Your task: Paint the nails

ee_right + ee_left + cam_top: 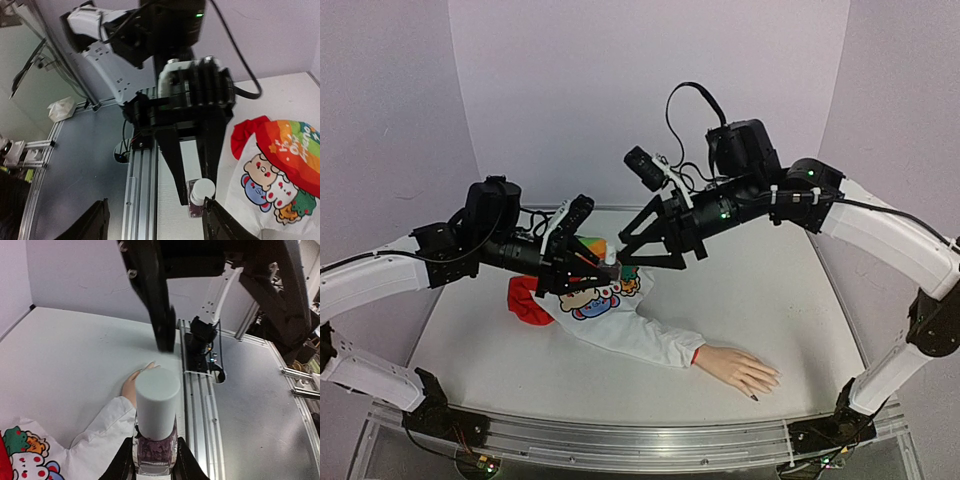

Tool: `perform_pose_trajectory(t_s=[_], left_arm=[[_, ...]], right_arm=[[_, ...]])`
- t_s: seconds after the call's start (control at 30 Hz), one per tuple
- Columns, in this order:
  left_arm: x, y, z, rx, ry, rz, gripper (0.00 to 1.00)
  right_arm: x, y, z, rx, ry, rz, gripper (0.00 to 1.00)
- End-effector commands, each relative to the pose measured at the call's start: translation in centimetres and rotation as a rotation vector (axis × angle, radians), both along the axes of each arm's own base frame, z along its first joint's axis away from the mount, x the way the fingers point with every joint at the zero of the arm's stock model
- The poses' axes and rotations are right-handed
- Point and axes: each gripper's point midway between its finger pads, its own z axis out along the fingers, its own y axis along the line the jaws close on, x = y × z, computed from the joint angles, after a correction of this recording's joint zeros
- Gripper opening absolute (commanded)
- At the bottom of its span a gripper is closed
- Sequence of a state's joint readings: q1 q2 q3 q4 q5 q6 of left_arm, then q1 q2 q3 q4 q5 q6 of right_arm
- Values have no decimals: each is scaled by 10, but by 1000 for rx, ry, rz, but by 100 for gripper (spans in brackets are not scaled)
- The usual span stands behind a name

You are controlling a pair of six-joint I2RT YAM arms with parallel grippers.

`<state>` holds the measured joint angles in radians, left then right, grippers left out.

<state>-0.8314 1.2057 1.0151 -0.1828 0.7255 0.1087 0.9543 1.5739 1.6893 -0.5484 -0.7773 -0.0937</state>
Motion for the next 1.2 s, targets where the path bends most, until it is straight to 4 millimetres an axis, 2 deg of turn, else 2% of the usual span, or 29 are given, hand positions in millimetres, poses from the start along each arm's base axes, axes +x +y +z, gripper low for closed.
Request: perform_pose_trajectory(t_s=[0.0,0.1,0.33,0.5,0.8,1.07,1.17], left_arm=[[-27,-4,35,-86,9,-181,0],[-27,-5,37,-89,13,-189,0],[-30,-5,37,-90,18,-208,0],[-27,-5,33,-71,20,-191,0],[-22,-8,27,-37,31,-180,0],[-18,-11,27,-25,39,-171,0],[-18,-12,26,-21,47,-174,0]], right_arm=[[-28,8,16,79,48,219,56],[-27,13,13,72,84,229,51],[-7,20,4,31,73,122,55],[1,10,9,22,29,33,56],[11,1,-17,-90,9,-32,55],[-4,11,-14,-75,95,77,35],[-3,14,-15,-79,103,76,29]])
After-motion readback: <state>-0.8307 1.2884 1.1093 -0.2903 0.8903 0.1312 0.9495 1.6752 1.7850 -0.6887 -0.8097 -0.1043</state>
